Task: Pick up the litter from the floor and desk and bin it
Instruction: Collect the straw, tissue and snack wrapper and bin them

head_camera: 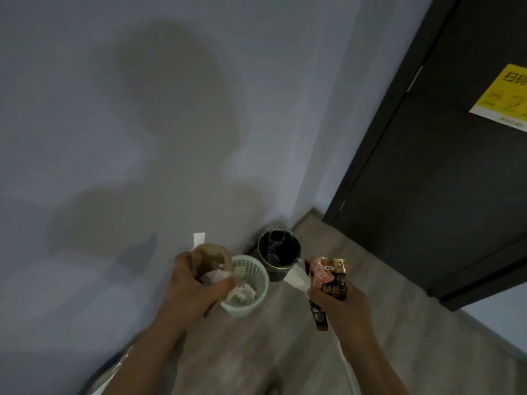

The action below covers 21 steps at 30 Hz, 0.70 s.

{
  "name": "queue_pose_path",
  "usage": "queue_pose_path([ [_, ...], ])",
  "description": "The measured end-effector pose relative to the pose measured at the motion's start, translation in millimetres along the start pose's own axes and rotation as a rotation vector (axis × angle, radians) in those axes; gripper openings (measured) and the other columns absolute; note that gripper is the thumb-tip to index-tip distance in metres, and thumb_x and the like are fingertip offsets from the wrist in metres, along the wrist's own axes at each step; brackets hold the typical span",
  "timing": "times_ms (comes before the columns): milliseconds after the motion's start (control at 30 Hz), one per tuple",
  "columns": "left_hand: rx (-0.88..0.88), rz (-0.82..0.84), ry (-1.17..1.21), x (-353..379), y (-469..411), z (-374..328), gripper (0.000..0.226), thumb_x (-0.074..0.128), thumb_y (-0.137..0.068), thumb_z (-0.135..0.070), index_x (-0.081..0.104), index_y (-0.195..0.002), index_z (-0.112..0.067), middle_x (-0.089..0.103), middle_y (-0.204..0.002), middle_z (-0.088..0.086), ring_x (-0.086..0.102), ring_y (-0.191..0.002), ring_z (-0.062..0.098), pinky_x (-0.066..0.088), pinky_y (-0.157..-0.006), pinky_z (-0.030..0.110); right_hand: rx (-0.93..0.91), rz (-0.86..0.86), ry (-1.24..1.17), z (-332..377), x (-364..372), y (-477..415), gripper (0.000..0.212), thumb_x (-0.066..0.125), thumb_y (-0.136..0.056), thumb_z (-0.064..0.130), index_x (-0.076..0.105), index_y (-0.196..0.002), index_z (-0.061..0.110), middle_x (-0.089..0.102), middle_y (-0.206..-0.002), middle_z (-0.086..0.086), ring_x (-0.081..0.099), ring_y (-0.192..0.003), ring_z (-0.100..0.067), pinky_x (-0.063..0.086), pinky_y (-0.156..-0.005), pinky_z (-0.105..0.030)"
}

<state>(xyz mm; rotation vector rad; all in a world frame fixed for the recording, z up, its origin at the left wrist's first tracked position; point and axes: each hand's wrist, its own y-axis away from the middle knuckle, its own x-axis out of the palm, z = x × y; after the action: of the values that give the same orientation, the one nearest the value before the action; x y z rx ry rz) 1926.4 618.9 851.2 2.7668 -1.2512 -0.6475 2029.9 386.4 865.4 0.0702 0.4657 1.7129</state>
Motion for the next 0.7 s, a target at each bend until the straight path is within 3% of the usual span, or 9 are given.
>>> queue_pose_path([
  [133,-0.070,0.001,-0.026,23.6,-52.1,4.7,0.074,0.087,-0.049,-0.049,0.040,-0.104,-0.034,0.059,-0.092,-0.014,0.058,-0.079,-0.002,0.039,-0.056,0.012,0.016,0.020,0.027,1.7,15.4,-65.5,0.010,0.077,-0.071,0.007,0.070,-0.076,0.013,0.068,-0.060,-0.005,0.060,-0.046,-0.007,0.045,-0.042,-0.018],
  [267,-0.083,0.008,-0.044,56.8,-110.2,9.6,0.063,0.091,-0.050,-0.042,0.046,-0.095,-0.040,0.064,-0.089,-0.010,0.064,-0.077,0.002,0.045,-0.045,0.010,0.041,0.053,0.053,-1.0,31.2,-144.3,0.012,0.077,-0.071,0.008,0.069,-0.079,0.013,0.070,-0.066,-0.006,0.063,-0.052,-0.010,0.045,-0.042,-0.017],
  [333,-0.077,0.032,-0.061,75.6,-138.5,17.9,0.048,0.091,-0.053,-0.034,0.056,-0.086,-0.041,0.067,-0.084,-0.007,0.068,-0.069,0.006,0.052,-0.043,0.020,0.075,0.077,0.075,-5.1,40.1,-186.5,0.014,0.078,-0.071,0.008,0.068,-0.080,0.011,0.070,-0.069,-0.007,0.062,-0.055,-0.012,0.044,-0.041,-0.016],
  [400,-0.114,0.059,-0.105,92.2,-165.2,23.4,0.050,0.089,-0.049,-0.037,0.056,-0.087,-0.032,0.067,-0.084,0.000,0.069,-0.060,0.012,0.055,-0.044,0.028,0.128,0.092,0.079,-13.6,48.4,-224.5,0.014,0.079,-0.072,0.009,0.068,-0.081,0.011,0.071,-0.071,-0.008,0.063,-0.056,-0.013,0.044,-0.041,-0.016],
  [467,-0.131,0.105,-0.153,107.2,-190.8,34.1,0.052,0.086,-0.050,-0.039,0.056,-0.090,-0.023,0.066,-0.087,0.000,0.069,-0.060,0.016,0.056,-0.051,0.031,0.166,0.108,0.077,-25.8,56.7,-257.1,0.014,0.078,-0.072,0.007,0.069,-0.080,0.010,0.070,-0.069,-0.007,0.062,-0.053,-0.011,0.044,-0.041,-0.015],
  [533,-0.126,0.158,-0.244,125.8,-214.2,52.6,0.047,0.083,-0.052,-0.040,0.057,-0.087,-0.022,0.065,-0.090,-0.003,0.069,-0.074,0.014,0.053,-0.067,0.029,0.218,0.122,0.100,-40.2,63.8,-284.6,0.014,0.078,-0.071,0.006,0.068,-0.080,0.008,0.068,-0.065,-0.006,0.060,-0.049,-0.009,0.044,-0.040,-0.016],
  [633,-0.274,0.156,-0.316,150.5,-243.1,77.5,0.068,0.079,-0.040,-0.058,0.045,-0.095,-0.038,0.056,-0.095,-0.017,0.063,-0.080,0.004,0.047,-0.061,0.018,0.266,0.119,0.138,-60.4,70.4,-317.9,0.014,0.079,-0.070,0.007,0.067,-0.078,0.006,0.065,-0.060,-0.004,0.057,-0.042,-0.005,0.043,-0.039,-0.016],
  [700,-0.243,0.179,-0.342,168.2,-263.5,102.3,0.062,0.077,-0.039,-0.057,0.047,-0.093,-0.059,0.052,-0.094,-0.022,0.061,-0.078,0.004,0.045,-0.054,0.013,0.287,0.097,0.157,-76.1,75.1,-337.4,0.015,0.079,-0.070,0.007,0.066,-0.079,0.006,0.065,-0.061,-0.004,0.056,-0.040,-0.001,0.041,-0.037,-0.014],
])
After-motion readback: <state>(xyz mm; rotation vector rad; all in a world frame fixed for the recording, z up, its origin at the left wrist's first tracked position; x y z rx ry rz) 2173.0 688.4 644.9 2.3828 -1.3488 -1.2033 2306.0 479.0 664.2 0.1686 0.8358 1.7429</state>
